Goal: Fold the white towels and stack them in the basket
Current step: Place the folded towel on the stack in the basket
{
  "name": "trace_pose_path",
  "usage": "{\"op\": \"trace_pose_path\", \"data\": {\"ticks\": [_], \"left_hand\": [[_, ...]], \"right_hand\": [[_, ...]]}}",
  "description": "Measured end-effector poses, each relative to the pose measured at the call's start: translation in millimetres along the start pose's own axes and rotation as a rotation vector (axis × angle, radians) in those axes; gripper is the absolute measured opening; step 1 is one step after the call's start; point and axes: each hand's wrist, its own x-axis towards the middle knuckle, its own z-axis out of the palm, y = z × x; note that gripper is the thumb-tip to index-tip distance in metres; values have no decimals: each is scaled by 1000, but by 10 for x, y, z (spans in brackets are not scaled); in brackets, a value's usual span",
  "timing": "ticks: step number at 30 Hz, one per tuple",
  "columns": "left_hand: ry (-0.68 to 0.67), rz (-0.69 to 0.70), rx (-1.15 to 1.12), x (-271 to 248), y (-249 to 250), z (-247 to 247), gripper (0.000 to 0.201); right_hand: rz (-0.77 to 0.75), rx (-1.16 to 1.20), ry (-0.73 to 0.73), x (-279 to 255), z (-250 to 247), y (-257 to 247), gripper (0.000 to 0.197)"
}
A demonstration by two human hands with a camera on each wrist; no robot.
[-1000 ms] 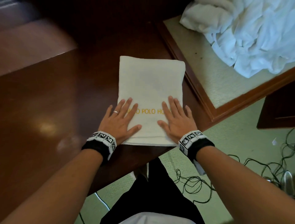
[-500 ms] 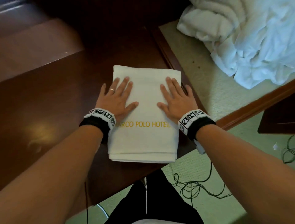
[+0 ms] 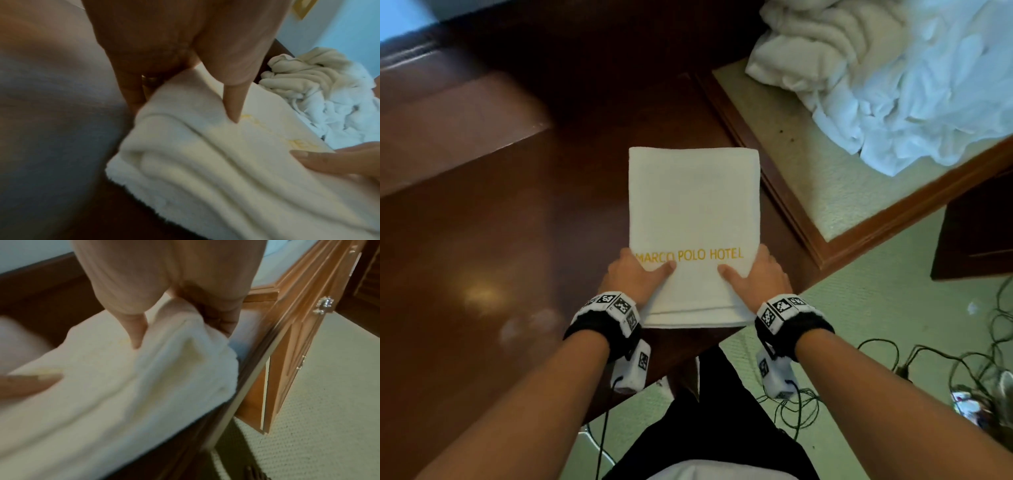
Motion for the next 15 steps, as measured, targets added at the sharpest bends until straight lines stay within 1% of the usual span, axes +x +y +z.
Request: {"op": "trace_pose_path", "data": {"ticks": [1, 2, 4, 6, 9, 11, 15], "left_hand": [[-19, 0, -49, -18, -50, 22, 91], [-32, 18, -76, -51, -85, 29, 86], [-26, 76, -89, -158, -85, 32, 64], [20, 144, -108, -311, -13, 13, 50], [106, 248, -123, -584, 213, -80, 43], [150, 329, -102, -744, 405, -160, 37], [238, 484, -139, -1042, 910, -337, 34]], "right_hand": [[30, 35, -3, -21, 19, 9, 73], [53, 55, -15, -43, 19, 13, 70], [68, 65, -48, -100, -27, 18, 58], [60, 88, -38, -196, -132, -3, 52], [35, 114, 38, -346, -401, -41, 50], [18, 134, 53, -424, -649, -63, 47], [-66, 139, 103, -518, -1231, -38, 44]]}}
